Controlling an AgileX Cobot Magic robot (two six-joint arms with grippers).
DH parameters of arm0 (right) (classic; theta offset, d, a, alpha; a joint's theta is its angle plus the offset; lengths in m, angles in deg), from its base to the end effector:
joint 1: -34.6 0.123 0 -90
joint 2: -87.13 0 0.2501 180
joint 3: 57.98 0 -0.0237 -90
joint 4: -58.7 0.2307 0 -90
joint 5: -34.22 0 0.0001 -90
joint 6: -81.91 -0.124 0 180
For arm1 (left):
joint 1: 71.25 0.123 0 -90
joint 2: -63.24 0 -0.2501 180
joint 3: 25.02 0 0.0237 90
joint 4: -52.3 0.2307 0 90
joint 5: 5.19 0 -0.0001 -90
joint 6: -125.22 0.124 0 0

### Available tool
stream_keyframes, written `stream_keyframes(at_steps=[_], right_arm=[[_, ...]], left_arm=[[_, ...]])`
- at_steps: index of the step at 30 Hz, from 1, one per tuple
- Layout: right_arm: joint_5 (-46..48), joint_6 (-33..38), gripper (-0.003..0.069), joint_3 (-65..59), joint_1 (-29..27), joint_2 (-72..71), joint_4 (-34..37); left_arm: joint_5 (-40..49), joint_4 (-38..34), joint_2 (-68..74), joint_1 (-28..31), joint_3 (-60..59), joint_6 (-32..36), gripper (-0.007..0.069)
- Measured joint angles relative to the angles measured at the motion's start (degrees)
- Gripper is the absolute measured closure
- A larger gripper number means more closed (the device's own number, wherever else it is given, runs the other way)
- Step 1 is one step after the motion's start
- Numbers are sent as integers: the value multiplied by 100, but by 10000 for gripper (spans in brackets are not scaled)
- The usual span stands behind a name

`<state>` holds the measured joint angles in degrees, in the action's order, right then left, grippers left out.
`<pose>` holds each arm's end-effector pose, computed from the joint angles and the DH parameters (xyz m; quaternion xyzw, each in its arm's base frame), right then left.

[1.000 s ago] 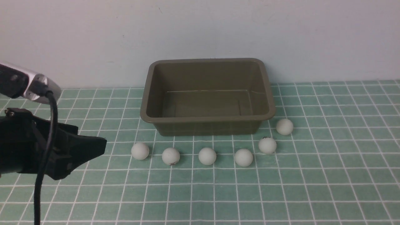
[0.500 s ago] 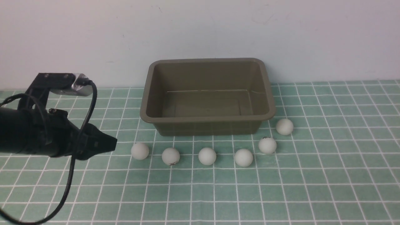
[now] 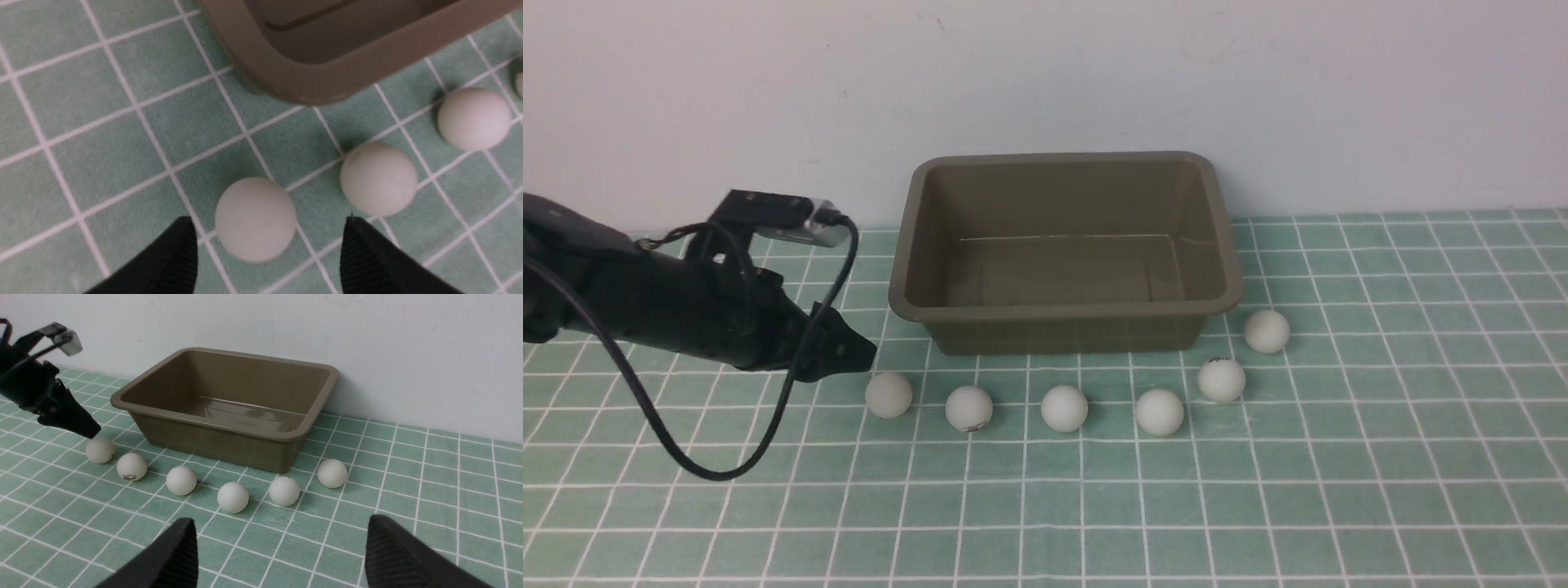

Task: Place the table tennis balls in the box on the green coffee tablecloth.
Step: 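Reach for and grasp a ping pong ball on the table beside the basket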

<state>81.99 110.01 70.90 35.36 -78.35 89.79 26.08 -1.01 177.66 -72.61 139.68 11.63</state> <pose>0.0659 0.0483 0.2651 -0.1604 0.7902 0.1323 0.5765 0.3515 -0.0600 0.1242 0.2094 0.9212 -0.1677 0.2820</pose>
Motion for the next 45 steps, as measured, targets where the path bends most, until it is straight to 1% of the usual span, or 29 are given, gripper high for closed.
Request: stream_keyframes(at_steps=[8, 12, 16, 19, 28, 34, 38, 42, 45], right_arm=[[0, 0, 165, 0, 0, 0, 0], [0, 0, 165, 0, 0, 0, -11], [0, 0, 165, 0, 0, 0, -51], [0, 0, 165, 0, 0, 0, -69], [0, 0, 165, 0, 0, 0, -75], [0, 0, 165, 0, 0, 0, -85], [0, 0, 165, 0, 0, 0, -97], [0, 0, 165, 0, 0, 0, -108], [0, 0, 165, 0, 0, 0, -108]], left_arm=[[-263, 20, 389, -116, 106, 94, 199], [-295, -71, 550, -203, 151, 269, 199], [-328, -274, 714, -273, 170, 581, 199], [-485, -347, 768, -273, 170, 695, 199], [-535, -369, 631, -273, 172, 695, 199], [-156, -369, 377, -273, 172, 679, 199], [-160, -369, 289, -273, 172, 679, 197], [-282, -417, 285, -273, 172, 832, 163], [-488, -673, 285, -273, 172, 1140, 135]])
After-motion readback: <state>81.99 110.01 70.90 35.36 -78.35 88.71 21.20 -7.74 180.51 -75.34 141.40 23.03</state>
